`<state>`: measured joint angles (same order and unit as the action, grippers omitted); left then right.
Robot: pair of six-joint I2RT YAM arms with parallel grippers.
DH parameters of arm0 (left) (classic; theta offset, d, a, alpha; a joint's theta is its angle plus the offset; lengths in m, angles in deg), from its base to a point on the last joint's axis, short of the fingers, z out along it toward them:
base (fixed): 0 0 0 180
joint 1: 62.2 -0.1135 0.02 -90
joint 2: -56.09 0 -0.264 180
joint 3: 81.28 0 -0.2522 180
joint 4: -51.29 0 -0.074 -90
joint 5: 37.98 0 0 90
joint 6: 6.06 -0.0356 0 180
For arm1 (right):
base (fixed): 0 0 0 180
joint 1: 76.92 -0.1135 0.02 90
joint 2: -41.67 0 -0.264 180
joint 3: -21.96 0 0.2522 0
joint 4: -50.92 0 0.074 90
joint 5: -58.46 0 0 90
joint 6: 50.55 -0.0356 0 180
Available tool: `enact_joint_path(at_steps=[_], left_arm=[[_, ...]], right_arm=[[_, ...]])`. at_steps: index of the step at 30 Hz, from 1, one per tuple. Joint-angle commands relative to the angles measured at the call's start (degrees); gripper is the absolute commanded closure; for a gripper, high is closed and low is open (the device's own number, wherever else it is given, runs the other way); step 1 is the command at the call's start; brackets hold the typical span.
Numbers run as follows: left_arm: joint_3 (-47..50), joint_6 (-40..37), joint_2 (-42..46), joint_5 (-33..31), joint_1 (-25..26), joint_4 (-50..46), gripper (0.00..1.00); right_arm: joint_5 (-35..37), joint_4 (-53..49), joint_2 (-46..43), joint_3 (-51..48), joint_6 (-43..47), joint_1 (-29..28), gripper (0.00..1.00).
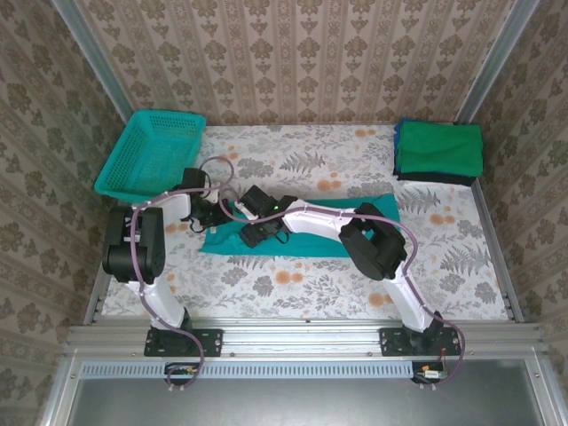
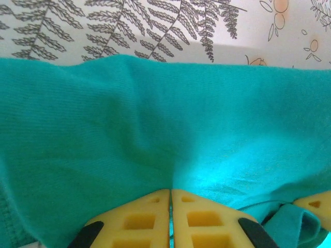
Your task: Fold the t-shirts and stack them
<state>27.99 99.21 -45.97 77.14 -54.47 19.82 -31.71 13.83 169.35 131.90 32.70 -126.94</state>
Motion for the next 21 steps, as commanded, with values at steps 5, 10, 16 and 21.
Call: enact_joint_path(at_steps=[5,10,16,21], left_arm=[[-0.25,-0.94,-0.58,1.85,-1.4,-0.15,0.9],[-0.53,-1.29,-0.68,2.27,-1.97,-0.48,0.91],[-0.6,-1.45,-0.97,2.67,-2.2,-0.39,0.92],[-1.09,-1.72,-1.28,2.87,-2.37,-0.81,0.93]], right_arm=[[6.13,-3.26,-0.77,1.05,4.25,-2.71,0.54],[5.01,-2.05,-4.46,-1.55,5.07,-2.98,0.76],[4.97,-1.41,-8.08,-4.49,5.79,-2.94,0.85],[3.68,0.29,-10.21,-7.86,7.65,-2.65,0.87]])
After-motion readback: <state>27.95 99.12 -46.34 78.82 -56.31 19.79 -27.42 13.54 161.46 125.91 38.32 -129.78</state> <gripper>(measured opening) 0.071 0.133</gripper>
